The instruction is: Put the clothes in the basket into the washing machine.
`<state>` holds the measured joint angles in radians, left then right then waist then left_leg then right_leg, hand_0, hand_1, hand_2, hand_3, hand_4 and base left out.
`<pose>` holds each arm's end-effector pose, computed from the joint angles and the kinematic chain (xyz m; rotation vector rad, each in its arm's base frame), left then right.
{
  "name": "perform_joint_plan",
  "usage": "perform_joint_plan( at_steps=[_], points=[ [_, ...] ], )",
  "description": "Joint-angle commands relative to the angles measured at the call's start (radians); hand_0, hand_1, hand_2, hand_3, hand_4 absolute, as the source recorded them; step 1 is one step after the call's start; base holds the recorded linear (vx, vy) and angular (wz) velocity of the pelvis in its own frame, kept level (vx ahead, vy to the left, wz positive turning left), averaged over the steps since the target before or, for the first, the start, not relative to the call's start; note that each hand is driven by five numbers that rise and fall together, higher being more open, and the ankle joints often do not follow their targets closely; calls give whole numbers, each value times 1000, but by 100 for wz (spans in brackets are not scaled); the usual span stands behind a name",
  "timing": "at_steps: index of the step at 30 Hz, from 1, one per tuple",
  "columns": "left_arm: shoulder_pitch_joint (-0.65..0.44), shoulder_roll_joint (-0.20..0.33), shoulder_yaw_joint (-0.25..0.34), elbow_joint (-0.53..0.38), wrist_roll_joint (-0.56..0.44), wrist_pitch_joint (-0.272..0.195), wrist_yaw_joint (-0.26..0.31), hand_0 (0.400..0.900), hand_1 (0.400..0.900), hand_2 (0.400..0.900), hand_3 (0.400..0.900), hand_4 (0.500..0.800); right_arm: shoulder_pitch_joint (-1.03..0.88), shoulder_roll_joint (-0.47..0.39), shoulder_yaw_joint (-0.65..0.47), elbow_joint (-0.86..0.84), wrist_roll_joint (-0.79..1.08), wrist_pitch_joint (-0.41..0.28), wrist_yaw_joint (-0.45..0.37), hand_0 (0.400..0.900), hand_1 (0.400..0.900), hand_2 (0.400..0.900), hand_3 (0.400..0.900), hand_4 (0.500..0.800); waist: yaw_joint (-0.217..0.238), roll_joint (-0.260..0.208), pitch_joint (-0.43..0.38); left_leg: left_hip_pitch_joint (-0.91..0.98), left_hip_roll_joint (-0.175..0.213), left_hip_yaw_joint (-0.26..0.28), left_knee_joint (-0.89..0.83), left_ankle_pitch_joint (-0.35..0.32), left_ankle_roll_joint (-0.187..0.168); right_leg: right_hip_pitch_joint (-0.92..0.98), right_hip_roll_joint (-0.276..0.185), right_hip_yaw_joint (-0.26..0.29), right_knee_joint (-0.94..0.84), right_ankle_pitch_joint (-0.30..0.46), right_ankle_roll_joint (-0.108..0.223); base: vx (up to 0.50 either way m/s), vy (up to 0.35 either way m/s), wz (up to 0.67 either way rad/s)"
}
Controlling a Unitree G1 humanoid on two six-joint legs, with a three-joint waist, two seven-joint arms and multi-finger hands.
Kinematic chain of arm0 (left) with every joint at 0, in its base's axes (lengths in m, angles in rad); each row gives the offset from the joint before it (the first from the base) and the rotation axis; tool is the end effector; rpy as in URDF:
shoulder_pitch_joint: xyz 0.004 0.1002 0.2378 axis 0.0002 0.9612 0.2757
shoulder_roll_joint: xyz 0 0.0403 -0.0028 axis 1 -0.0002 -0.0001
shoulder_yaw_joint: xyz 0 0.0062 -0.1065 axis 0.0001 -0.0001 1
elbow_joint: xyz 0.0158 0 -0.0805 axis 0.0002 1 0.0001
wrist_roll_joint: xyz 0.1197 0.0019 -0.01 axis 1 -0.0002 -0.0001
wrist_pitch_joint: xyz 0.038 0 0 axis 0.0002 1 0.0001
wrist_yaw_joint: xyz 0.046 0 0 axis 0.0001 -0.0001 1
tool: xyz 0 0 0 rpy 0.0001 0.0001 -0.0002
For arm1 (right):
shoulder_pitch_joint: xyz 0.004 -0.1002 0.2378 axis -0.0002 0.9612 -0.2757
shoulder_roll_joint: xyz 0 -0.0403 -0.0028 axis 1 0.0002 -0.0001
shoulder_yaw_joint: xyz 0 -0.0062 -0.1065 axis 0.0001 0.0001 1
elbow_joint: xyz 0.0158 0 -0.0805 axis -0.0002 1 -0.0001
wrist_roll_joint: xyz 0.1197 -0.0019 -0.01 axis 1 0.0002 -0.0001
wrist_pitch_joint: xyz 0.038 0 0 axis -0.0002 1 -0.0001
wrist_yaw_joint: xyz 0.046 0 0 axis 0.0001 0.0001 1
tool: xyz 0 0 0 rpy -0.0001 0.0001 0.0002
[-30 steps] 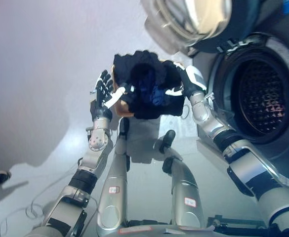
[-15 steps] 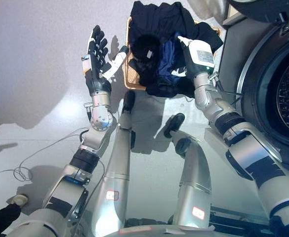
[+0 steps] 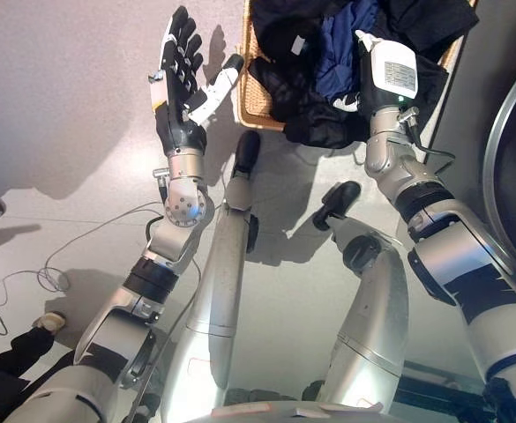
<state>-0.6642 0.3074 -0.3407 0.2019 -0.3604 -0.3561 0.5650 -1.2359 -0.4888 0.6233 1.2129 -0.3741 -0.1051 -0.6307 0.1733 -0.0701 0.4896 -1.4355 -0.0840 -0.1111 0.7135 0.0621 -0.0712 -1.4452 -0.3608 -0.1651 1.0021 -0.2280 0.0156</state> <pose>0.3110 0.1039 0.1748 -0.1764 -0.6568 0.0998 0.3977 -0.1918 0.1949 -1.2367 -0.4515 -0.4460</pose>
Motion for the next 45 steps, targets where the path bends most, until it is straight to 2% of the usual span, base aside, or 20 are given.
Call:
perform_joint_plan(
  at_steps=[1, 6, 13, 14, 15, 18, 27, 32, 37, 38, 45],
  points=[
    [66, -19, -8, -131, 42, -121, 11, 900, 900, 900, 900, 800, -9, -13, 15, 14, 6, -9, -88, 900, 900, 900, 900, 800, 28, 90, -138, -31, -34, 0, 182, -244, 70, -79, 0, 75, 15, 28, 124, -16, 15, 10],
    [70, -15, -18, -157, 36, -126, 2, 900, 900, 900, 900, 800, -30, -28, 37, 32, -9, 9, -73, 900, 900, 900, 900, 800, 47, 112, -138, -70, -55, 2, 223, -249, 72, -124, -19, 95, 70, 8, 121, -10, 17, 9],
    [86, -18, -20, -173, 17, -136, -22, 900, 900, 900, 900, 800, -16, 0, 29, 118, -57, 63, -42, 900, 900, 900, 900, 800, 63, 151, -123, -80, -74, -13, 254, -252, 75, -125, -32, 103, 104, -11, 121, -1, 17, 7],
    [91, -18, -19, -177, 14, -138, -25, 900, 900, 900, 900, 800, -11, 1, 18, 128, -55, 69, -40, 775, 775, 775, 775, 725, 66, 158, -122, -80, -74, -16, 258, -252, 76, -125, -33, 103, 108, -13, 121, -1, 25, 3],
    [93, -16, -16, -179, 10, -140, -28, 900, 900, 900, 900, 800, -11, -2, 16, 130, -56, 73, -36, 400, 400, 400, 400, 500, 68, 161, -121, -82, -74, -17, 263, -253, 77, -125, -34, 103, 115, -15, 121, 0, 0, 0],
    [102, -18, -12, -184, 3, -142, -41, 900, 900, 900, 900, 800, 10, -4, 8, 126, -60, 74, -17, 400, 400, 400, 400, 500, 67, 166, -121, -84, -77, -16, 272, -253, 77, -125, -35, 104, 121, -16, 121, 0, 0, 0],
    [114, -18, 0, -172, 9, -138, -39, 900, 900, 900, 900, 800, 46, 0, -10, 105, -48, 65, -33, 400, 400, 400, 400, 500, 53, 164, -123, -89, -79, -14, 280, -250, 77, -125, -31, 104, 126, -15, 115, 0, 0, 0],
    [115, -15, 15, -168, 20, -135, -25, 900, 900, 900, 900, 800, 59, -11, -18, 50, -16, 40, -43, 400, 400, 400, 400, 500, 31, 140, -130, -90, -75, -12, 280, -249, 76, -125, -20, 107, 121, -10, 112, 0, -5, -7],
    [110, -12, 57, -150, 43, -115, 17, 900, 900, 900, 900, 800, 53, -58, -37, -85, 58, 3, -58, 400, 400, 400, 400, 500, -31, 76, -141, -95, -58, 2, 266, -247, 67, -124, 2, 100, 93, 4, 105, -10, -32, -13],
    [110, -12, 57, -150, 44, -114, 17, 900, 900, 900, 900, 800, 54, -59, -37, -88, 59, 4, -57, 400, 400, 400, 400, 500, -31, 76, -141, -94, -58, 2, 266, -246, 67, -124, 2, 101, 93, 4, 105, -27, -13, -14],
    [113, -18, 119, -133, 67, -100, 59, 900, 900, 900, 900, 800, 112, -152, -106, -357, 83, -24, -102, 400, 400, 400, 400, 500, -104, 26, -156, -98, -42, 3, 247, -246, 61, -124, 23, 87, 65, 13, 100, -25, -26, -11]
  ],
)
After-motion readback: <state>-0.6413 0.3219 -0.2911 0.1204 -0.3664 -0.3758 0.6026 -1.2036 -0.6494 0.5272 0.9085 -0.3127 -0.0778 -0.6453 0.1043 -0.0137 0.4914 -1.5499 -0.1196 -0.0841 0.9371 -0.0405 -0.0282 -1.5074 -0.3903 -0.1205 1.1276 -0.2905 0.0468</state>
